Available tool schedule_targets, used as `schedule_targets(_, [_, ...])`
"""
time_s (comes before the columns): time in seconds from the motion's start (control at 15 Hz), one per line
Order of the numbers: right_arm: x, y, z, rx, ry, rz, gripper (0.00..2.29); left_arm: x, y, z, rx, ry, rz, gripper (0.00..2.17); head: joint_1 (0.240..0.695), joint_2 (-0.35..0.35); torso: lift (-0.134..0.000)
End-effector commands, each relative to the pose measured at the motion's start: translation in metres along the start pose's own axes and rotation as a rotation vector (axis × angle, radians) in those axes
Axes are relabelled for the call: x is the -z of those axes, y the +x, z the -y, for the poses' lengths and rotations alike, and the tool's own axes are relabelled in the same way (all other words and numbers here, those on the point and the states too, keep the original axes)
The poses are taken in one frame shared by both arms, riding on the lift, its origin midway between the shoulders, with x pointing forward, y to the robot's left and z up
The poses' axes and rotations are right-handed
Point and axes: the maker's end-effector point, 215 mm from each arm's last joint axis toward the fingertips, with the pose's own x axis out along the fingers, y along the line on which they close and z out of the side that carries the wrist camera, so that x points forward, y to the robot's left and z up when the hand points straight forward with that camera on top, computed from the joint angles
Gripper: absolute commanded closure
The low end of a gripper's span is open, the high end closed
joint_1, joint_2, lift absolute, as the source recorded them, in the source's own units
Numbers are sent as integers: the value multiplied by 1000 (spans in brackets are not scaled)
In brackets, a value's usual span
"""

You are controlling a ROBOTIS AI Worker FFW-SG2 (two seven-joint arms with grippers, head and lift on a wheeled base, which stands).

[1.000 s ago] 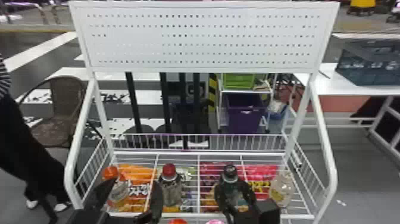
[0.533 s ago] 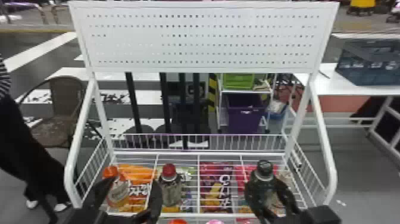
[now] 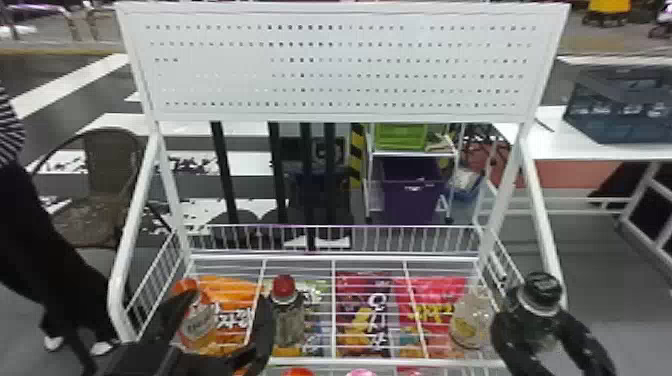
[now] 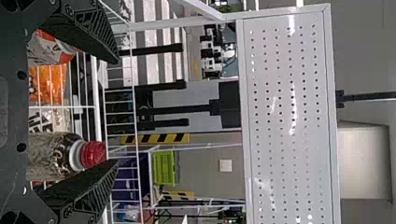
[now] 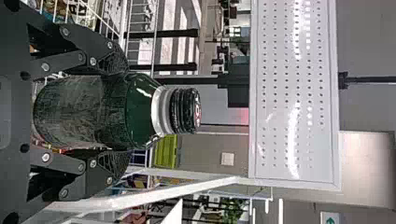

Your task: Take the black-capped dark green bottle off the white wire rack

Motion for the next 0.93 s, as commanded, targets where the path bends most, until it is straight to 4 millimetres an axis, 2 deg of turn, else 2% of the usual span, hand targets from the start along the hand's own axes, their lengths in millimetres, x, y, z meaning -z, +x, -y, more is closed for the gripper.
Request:
schedule_targets(0.0, [-14,-22,18,32,4,22,1757,1,4,-3,-5,5,2,137,499,0,0])
schedule_targets(0.2, [-24,-39,29,48,13,62,1757,-1,6,-6,-9,6,4,137,499,0,0])
schedule_targets(0.87, [-27,-39,27,43,33,69,1757,-5,5,-7,-11,4,8,137,499,0,0])
